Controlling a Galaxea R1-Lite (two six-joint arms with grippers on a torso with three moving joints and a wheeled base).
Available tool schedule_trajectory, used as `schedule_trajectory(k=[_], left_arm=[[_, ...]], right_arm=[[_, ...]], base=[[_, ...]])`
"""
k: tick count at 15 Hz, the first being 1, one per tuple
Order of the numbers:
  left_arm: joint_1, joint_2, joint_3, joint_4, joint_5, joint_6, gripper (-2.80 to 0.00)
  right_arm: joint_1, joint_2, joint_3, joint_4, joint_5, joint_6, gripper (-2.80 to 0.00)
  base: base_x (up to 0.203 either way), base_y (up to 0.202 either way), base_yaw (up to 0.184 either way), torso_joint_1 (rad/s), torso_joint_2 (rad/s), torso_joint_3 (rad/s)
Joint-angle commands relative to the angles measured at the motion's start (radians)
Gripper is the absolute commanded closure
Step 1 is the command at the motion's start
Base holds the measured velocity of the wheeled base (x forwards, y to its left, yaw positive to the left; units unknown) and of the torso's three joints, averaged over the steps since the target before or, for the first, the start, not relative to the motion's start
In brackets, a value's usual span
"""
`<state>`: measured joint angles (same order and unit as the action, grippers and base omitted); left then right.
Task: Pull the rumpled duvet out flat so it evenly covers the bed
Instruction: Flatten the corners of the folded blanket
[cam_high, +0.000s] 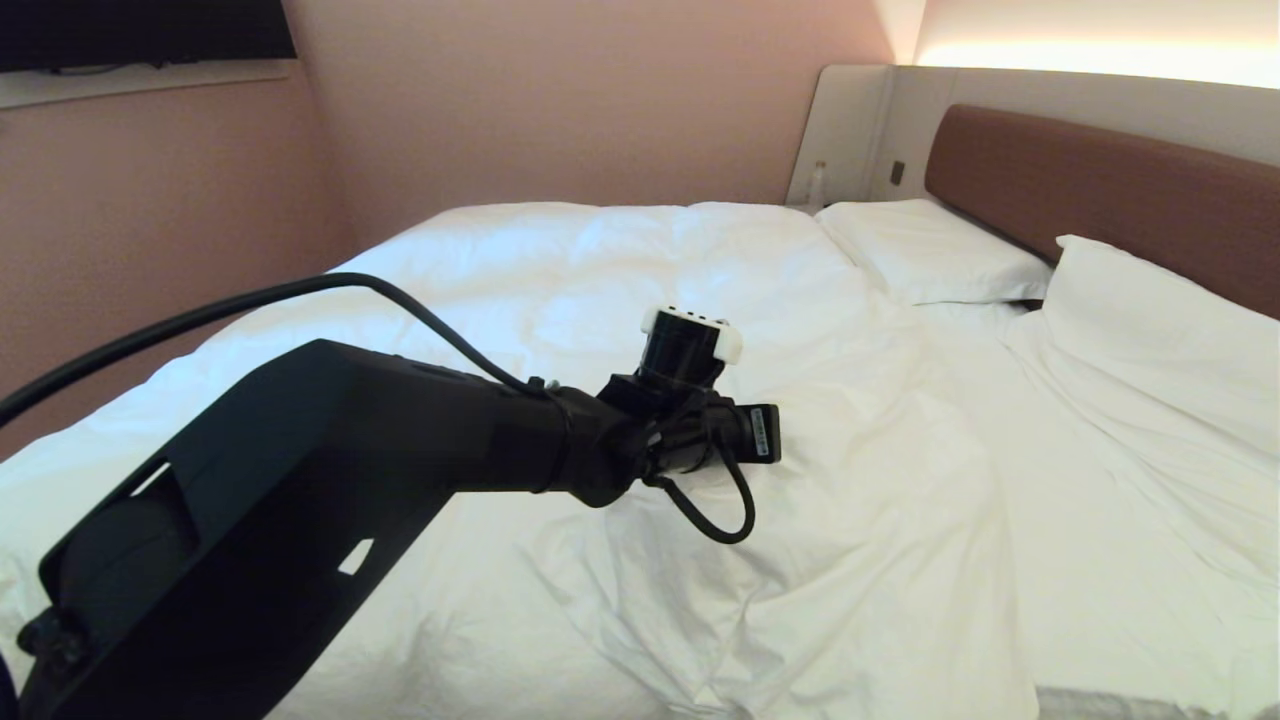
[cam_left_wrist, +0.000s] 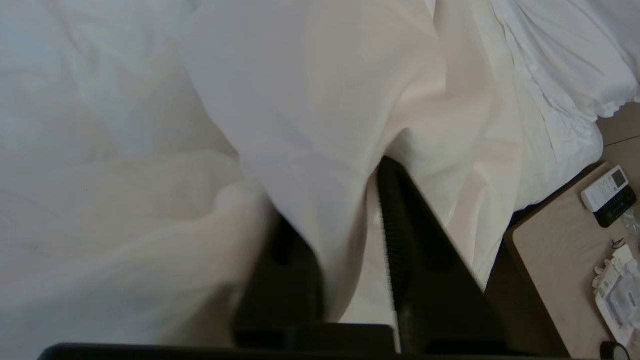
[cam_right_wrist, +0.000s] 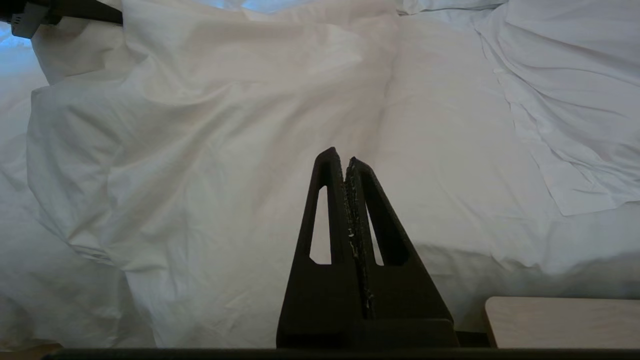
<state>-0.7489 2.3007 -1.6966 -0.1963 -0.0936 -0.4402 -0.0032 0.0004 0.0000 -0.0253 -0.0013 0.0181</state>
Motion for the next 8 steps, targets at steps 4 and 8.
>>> schedule_trajectory(k=[4,8], left_arm=[[-0.016,-0.065,0.122,-0.036,0.051,0.003,-2.80],[-0.038,-0.177,0.370,-0.081,0.161,0.003,-2.80]], right_arm=[[0.000,0.000,0.000,-0.001,0.000,0.000,0.00],[0.000,0.000,0.000,-0.001,0.000,0.000,0.00]], base=[[0.000,0.000,0.000,0.000,0.00,0.000],[0.000,0.000,0.000,0.000,0.00,0.000]])
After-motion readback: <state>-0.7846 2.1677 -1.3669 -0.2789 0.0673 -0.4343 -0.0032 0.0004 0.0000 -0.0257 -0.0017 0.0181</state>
